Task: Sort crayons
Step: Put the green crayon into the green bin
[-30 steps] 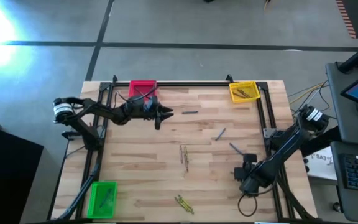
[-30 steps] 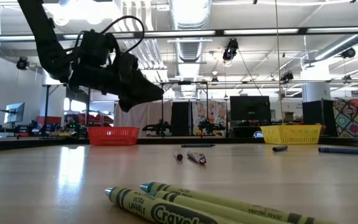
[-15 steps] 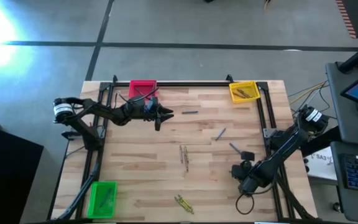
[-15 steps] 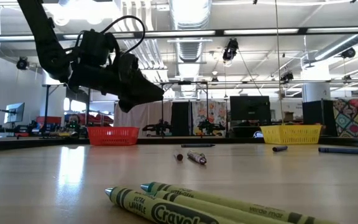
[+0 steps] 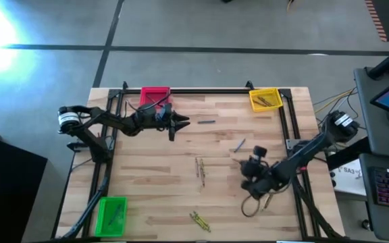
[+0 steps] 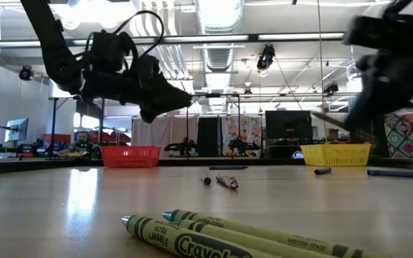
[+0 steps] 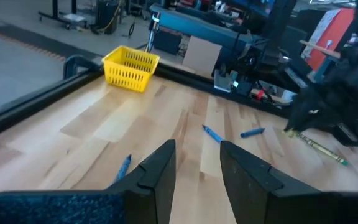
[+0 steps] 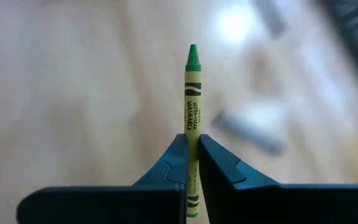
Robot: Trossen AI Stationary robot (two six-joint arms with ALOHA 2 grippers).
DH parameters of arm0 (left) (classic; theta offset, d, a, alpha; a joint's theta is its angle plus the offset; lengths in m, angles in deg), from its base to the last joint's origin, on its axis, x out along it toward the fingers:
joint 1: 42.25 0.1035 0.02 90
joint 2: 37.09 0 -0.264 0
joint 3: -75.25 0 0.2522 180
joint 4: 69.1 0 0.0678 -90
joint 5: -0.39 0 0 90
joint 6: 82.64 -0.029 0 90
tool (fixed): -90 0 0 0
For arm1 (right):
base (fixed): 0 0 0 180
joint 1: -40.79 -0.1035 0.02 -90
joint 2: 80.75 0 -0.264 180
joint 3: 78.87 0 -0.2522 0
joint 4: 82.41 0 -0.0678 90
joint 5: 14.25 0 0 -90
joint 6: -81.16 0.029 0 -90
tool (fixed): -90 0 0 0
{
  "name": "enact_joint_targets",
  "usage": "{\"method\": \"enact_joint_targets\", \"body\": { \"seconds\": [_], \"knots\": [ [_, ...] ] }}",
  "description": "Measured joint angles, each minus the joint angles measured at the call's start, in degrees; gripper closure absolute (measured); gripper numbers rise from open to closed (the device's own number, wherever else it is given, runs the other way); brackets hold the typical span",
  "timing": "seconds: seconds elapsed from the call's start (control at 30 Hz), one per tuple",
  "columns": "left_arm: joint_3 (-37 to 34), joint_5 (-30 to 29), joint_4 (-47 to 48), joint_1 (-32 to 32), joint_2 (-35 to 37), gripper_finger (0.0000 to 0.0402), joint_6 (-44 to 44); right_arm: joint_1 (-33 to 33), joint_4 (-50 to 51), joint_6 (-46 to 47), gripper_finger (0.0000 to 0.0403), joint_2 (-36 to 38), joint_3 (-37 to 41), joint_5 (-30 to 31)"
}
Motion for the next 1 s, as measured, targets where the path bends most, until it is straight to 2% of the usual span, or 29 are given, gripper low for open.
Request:
{"method": "enact_joint_targets", "body": {
  "seconds": [0.07, 0.13, 0.27, 0.37, 0.53, 0.63, 0.8, 1.0],
  "knots": [
    [0.00, 0.00, -1.09, -0.43, 0.01, 0.0293, -0.58, 3.42, -4.03, -4.31, 0.0389, 0.87, -0.02, 3.35],
    [0.00, -0.02, -1.81, -1.21, 0.01, 0.0293, -1.29, 7.06, -9.42, -10.76, 0.0389, 1.39, -0.02, 3.37],
    [0.00, 0.00, -3.12, -3.51, 0.00, 0.0293, -4.00, 13.93, -24.09, -25.02, 0.0389, 1.49, 0.13, -0.32],
    [0.00, 0.11, -5.49, -5.35, 0.02, 0.0289, -5.74, 19.01, -34.65, -31.65, 0.0390, 0.99, 0.13, -3.45],
    [0.01, 0.07, -7.22, -7.86, 0.01, 0.0257, -8.22, 25.56, -45.48, -38.82, 0.0390, 0.29, 0.18, -8.41],
    [0.98, -0.31, -7.54, -9.19, -0.81, 0.0225, -9.01, 27.96, -53.72, -42.39, 0.0390, -0.88, 0.11, -13.26],
    [5.03, -0.33, -6.78, -10.49, -3.12, 0.0184, -8.94, 30.47, -60.90, -46.63, 0.0390, -2.56, 0.13, -19.05],
    [9.23, 0.85, -1.78, -10.50, -3.32, 0.0187, -7.26, 31.06, -62.83, -49.03, 0.0390, -3.27, 0.13, -19.67]
  ]
}}
